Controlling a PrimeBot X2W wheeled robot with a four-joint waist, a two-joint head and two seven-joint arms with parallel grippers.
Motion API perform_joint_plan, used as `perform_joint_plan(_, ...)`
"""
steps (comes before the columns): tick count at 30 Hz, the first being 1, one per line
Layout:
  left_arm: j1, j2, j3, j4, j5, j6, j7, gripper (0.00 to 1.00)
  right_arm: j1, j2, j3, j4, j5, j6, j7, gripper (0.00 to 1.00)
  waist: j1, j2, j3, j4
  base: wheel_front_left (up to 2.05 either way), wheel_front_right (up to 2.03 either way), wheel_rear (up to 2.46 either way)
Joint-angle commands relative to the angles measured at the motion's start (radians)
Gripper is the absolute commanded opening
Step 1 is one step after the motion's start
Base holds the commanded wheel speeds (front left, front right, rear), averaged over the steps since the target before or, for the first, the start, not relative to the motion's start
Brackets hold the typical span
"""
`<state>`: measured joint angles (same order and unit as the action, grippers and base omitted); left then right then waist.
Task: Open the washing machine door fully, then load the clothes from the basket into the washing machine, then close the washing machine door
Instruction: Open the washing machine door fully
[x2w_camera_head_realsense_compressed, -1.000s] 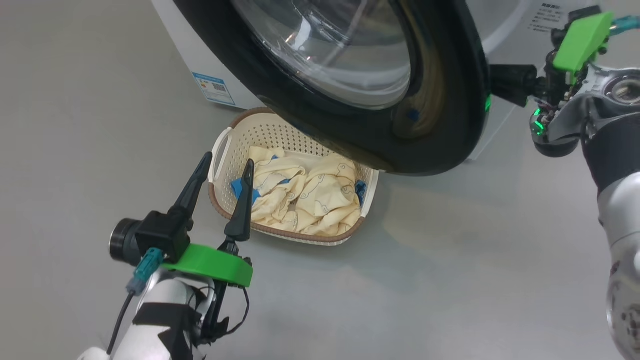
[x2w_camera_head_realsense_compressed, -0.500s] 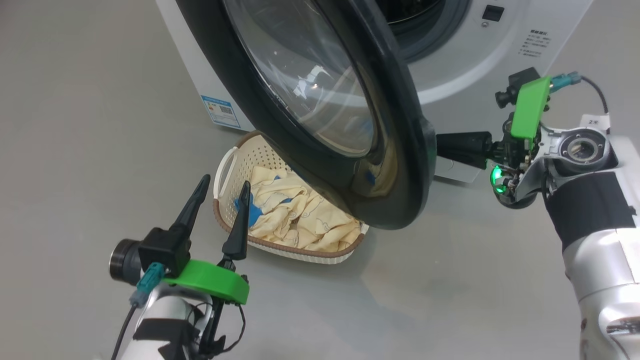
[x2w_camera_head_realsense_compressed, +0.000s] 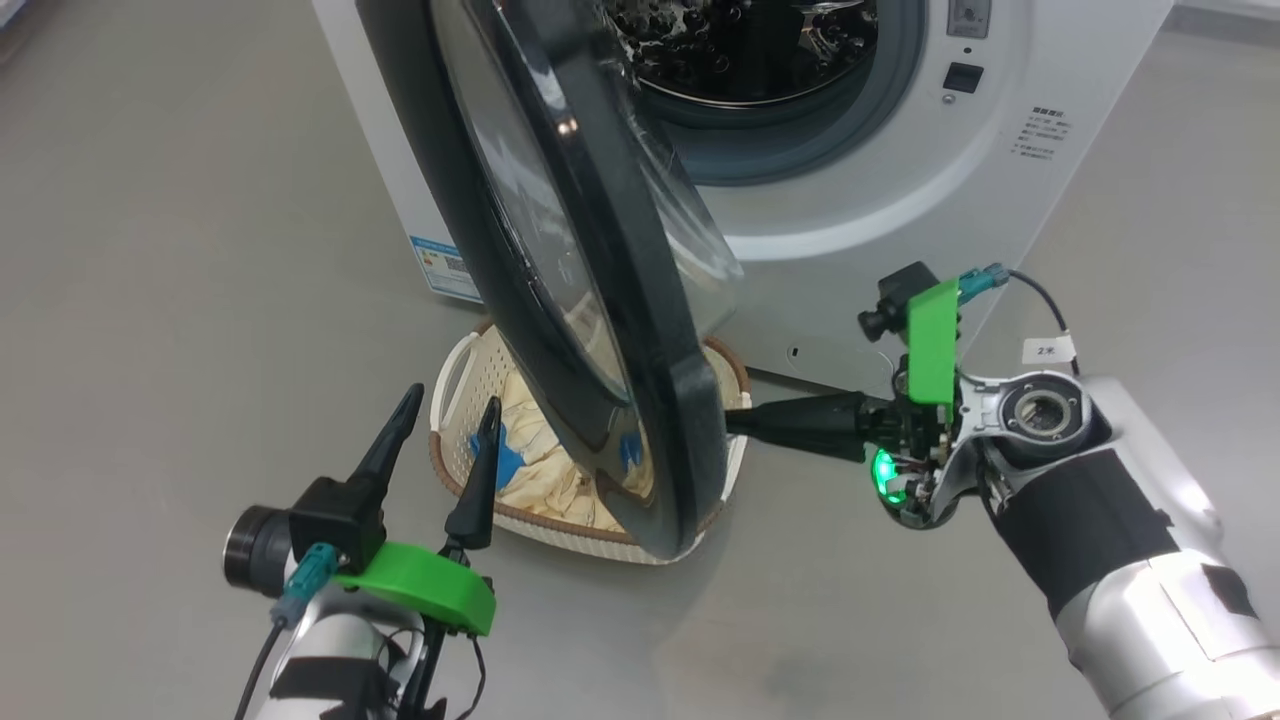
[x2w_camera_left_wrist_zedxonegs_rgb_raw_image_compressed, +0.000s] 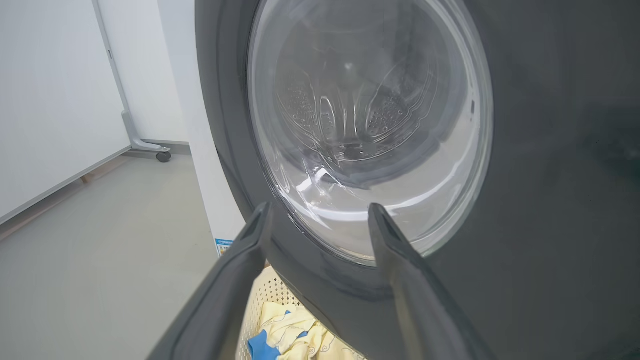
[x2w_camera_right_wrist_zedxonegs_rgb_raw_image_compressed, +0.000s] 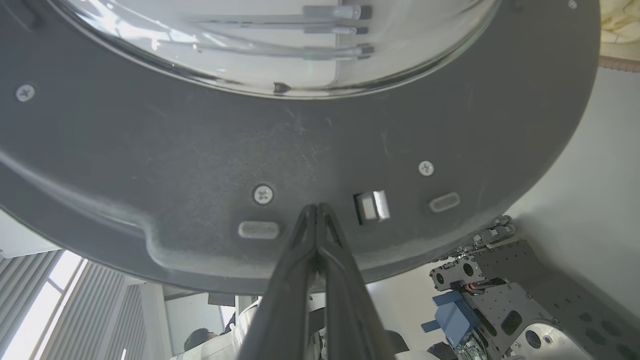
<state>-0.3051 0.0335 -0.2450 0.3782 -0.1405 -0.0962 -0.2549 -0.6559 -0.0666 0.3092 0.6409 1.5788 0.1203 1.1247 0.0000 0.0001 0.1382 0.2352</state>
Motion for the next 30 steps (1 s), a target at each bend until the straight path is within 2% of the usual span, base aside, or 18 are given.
perform_joint_plan(1,-0.016,0.017,0.035,-0.023,0.011,-0.002,-0.007,1.00,-0.012,0.016,0.030,-0.040,0.020,0.010,-0.011,0.00,0.0000,-0.0001,-0.008,0.001,0.00,0.00,0.00)
perform_joint_plan(12,-0.018,0.017,0.028,0.006,0.003,0.000,-0.007,1.00,0.003,0.016,0.189,-0.055,0.147,0.010,-0.097,0.00,0.0000,-0.0001,-0.036,0.007,0.00,0.00,0.00)
perform_joint_plan(24,-0.011,0.017,0.026,0.026,0.000,0.003,-0.007,1.00,0.010,0.016,0.220,-0.032,0.185,0.010,-0.152,0.00,0.0000,-0.0001,-0.054,-0.003,0.00,0.00,0.00)
perform_joint_plan(26,-0.012,0.017,0.027,0.028,0.001,0.004,-0.007,1.00,0.011,0.010,0.210,-0.037,0.180,0.010,-0.182,0.00,0.0000,-0.0001,-0.055,-0.006,0.00,0.00,0.00)
perform_joint_plan(30,-0.017,0.017,0.032,0.032,0.002,0.006,-0.007,1.00,0.021,-0.025,0.137,-0.108,0.111,0.010,-0.380,0.00,0.0000,-0.0001,-0.058,-0.010,0.00,0.00,0.00)
